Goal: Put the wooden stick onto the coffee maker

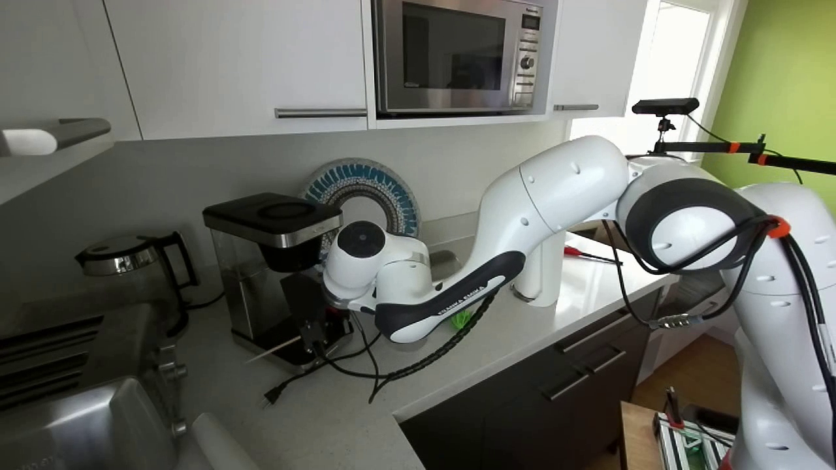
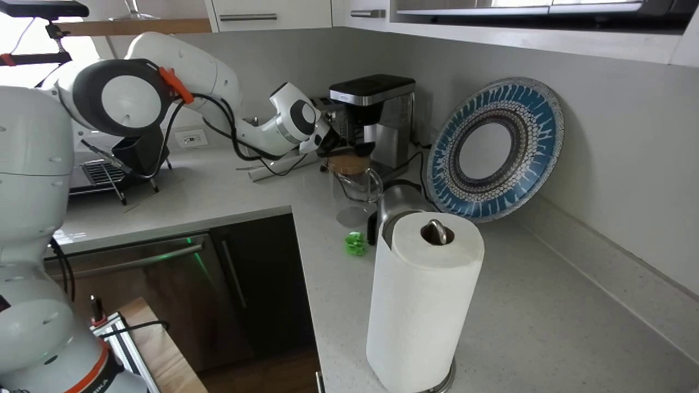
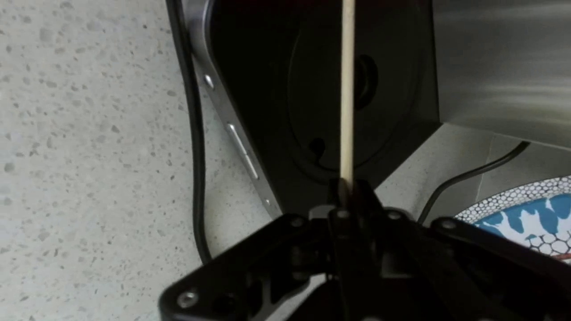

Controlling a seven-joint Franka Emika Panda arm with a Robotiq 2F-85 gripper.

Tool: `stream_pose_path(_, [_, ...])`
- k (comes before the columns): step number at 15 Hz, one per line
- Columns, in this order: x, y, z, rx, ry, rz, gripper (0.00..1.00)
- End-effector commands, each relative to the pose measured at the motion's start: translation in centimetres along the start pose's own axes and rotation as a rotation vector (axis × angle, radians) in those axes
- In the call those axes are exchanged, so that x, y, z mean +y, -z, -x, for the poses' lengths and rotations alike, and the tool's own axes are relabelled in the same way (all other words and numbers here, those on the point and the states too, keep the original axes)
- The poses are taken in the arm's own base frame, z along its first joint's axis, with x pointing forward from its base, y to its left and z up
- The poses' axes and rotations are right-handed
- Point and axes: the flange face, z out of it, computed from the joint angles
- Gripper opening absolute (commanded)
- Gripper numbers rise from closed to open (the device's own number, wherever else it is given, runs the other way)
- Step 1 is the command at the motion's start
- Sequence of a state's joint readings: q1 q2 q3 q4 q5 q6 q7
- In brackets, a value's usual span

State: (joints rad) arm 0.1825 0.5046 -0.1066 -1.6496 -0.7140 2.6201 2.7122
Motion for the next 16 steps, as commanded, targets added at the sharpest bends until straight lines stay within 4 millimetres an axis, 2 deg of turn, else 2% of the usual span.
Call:
stream_pose_path(1, [0.1, -1.4, 1.7, 0.04, -0.03, -0.01, 0.02])
stream_pose_path(2, [-0.2, -1.5, 1.8, 0.052, -0.04, -0.009, 0.32])
stream_pose_path(4, [-1.3, -1.5, 1.3, 0.087, -0.083, -0.01, 0.4])
stream_pose_path(7, [-2.0, -1.2, 0.9, 0.124, -0.131, -0.011, 0.62])
stream_pose_path(11, [0.7, 1.6, 3.9, 0.035, 0.002, 0.041, 0.93])
stream_pose_path(12, [1.4, 2.3, 4.8, 0.02, 0.028, 0.054, 0.99])
stream_pose_path(14, [3.0, 4.6, 6.3, 0.044, 0.08, 0.078, 1.0])
stream_pose_path(16, [4.9, 7.6, 7.0, 0.064, 0.153, 0.111, 1.0])
